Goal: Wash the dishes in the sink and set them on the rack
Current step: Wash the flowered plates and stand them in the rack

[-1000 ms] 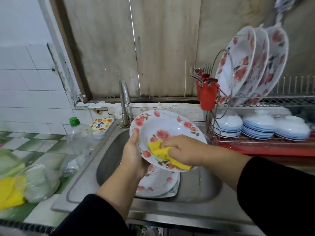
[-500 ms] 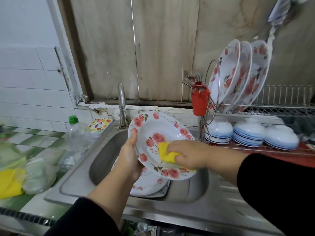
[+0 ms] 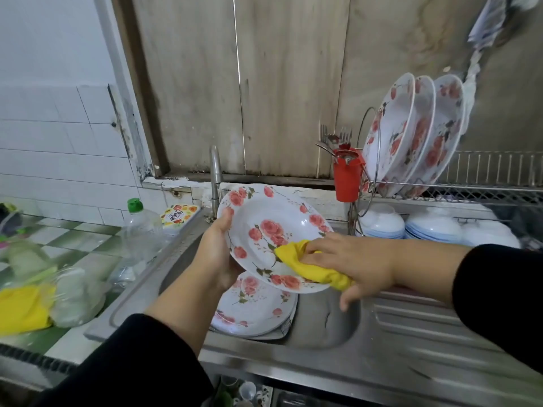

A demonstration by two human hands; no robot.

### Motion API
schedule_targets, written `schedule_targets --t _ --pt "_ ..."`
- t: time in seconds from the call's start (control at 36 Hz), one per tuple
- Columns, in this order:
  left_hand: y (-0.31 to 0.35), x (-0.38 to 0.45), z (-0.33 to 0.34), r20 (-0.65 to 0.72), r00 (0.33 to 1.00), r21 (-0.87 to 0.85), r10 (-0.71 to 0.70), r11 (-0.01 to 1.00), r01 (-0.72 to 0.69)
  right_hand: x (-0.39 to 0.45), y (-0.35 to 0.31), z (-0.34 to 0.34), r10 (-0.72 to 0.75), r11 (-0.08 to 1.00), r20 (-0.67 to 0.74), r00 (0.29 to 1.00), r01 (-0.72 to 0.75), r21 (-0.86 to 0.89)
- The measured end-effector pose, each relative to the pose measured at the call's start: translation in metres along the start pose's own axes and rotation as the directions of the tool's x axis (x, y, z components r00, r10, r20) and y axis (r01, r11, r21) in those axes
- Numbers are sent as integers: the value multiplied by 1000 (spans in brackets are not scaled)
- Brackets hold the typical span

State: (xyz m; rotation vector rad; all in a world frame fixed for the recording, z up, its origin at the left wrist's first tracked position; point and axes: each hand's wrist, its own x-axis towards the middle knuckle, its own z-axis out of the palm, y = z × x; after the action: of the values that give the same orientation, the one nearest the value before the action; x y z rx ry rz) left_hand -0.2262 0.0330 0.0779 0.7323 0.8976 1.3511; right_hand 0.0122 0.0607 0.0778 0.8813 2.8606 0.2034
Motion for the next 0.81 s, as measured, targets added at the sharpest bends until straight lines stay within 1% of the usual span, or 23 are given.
schedule_targets --t 0.03,0.06,0.11,0.17,0.19,0.25,0.31,0.33,0.39,0.44,0.5,0.56,0.61,0.64,0.67,0.69,0.75,0.78,0.81 --pt "1 -1 1 -12 1000 5 -2 1000 2 -2 4 2 -16 997 -44 999 12 -81" --pt "4 -3 4 -16 1000 2 0 1000 0 -1 5 3 -26 994 -120 992 13 -107" --pt "5 -8 9 -43 999 -33 5 999 -6 1 0 9 -36 997 -247 968 17 -76" --pt "2 -8 14 -96 994 -48 46 998 -50 11 -15 15 15 1000 -257 966 -17 -7" --pt "-2 -9 18 -131 989 -48 65 996 -72 16 -24 15 69 997 -270 960 -59 45" --pt "-17 -11 28 -178 979 -49 105 992 -115 27 -44 15 223 965 -267 937 -175 195" --pt "-35 -16 38 -169 979 -45 117 991 -126 35 -58 11 323 929 -305 896 -239 281" --pt "-39 -19 41 -143 983 -42 112 992 -119 36 -62 8 342 921 -325 882 -245 304" --pt "-31 -21 39 -38 997 -20 60 998 -61 26 -60 0 324 928 -326 888 -231 293" --pt "-10 -13 26 58 998 21 -11 1000 10 13 -43 -5 203 972 -347 916 -146 184" --pt "9 -2 14 68 994 23 -83 996 82 1 -23 -8 95 995 -338 936 -75 71" --pt "17 4 10 24 993 20 -113 993 112 -5 -15 -6 74 997 -307 949 -68 31" --pt "13 6 20 -80 995 14 -63 998 64 2 -25 -8 122 992 -291 949 -108 63" --pt "5 5 27 -125 992 15 -25 1000 27 10 -33 -7 169 985 -326 930 -146 93" --pt "-5 4 33 -160 987 20 21 1000 -18 19 -41 -6 242 969 -346 906 -206 136" --pt "-17 2 38 -178 982 31 63 998 -58 26 -50 -5 312 944 -321 894 -255 208" --pt "-33 -6 44 -155 982 60 104 994 -96 34 -63 -6 408 900 -333 850 -313 304" --pt "-32 -10 44 -116 989 62 87 995 -80 33 -65 -7 409 902 -356 840 -313 296" --pt "-27 -12 41 -75 996 60 47 997 -43 30 -63 -8 375 920 -366 852 -293 259"
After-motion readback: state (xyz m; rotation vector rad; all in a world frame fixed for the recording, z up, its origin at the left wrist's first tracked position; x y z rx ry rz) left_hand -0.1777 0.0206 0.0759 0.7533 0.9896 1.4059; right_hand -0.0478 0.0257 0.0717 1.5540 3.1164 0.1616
